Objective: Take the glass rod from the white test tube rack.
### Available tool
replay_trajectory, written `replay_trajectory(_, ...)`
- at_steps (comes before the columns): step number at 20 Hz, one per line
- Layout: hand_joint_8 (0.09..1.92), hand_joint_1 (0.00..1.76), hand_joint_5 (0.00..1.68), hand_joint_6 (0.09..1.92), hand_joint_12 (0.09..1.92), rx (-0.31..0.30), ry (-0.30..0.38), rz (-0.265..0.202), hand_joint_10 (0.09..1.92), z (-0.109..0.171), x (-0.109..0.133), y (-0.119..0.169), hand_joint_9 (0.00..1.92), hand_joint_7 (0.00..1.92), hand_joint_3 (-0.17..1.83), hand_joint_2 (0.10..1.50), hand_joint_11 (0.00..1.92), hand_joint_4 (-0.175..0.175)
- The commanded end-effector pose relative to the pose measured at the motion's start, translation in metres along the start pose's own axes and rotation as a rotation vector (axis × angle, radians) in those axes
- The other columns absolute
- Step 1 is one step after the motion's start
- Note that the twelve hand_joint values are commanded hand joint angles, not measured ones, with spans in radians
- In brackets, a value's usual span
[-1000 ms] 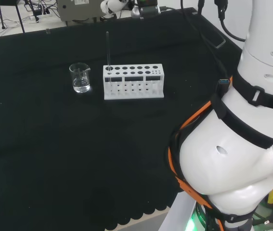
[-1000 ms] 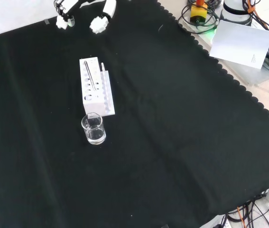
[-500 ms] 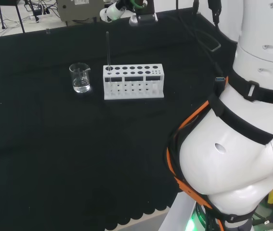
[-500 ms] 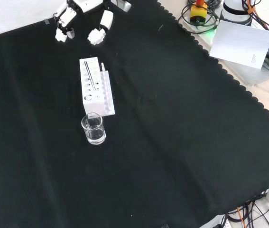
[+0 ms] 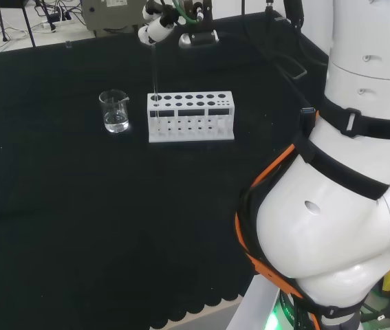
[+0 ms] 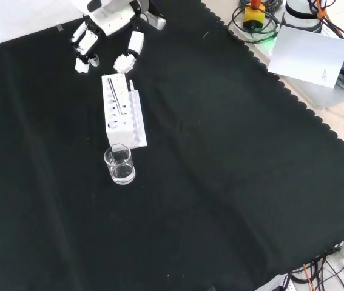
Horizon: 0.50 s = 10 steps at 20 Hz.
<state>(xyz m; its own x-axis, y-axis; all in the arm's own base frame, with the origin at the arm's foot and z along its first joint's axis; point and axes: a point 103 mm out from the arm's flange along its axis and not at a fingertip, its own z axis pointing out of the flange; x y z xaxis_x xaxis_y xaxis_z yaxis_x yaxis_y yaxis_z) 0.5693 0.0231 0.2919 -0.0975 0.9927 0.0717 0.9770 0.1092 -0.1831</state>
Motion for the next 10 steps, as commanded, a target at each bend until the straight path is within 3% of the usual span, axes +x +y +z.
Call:
replay_trajectory(1,0.88,0.65,0.31,0.45,1.40,0.029,-0.007,-0.006,0.78,0.013,0.002,0.001,0.86,0.53,0.50,0.95,0.34,-0.156)
replay_trajectory(10,0.89,0.65,0.32,0.61,1.40,0.082,0.004,0.018,0.80,0.035,-0.011,0.007,0.93,0.66,0.50,0.96,0.33,-0.164)
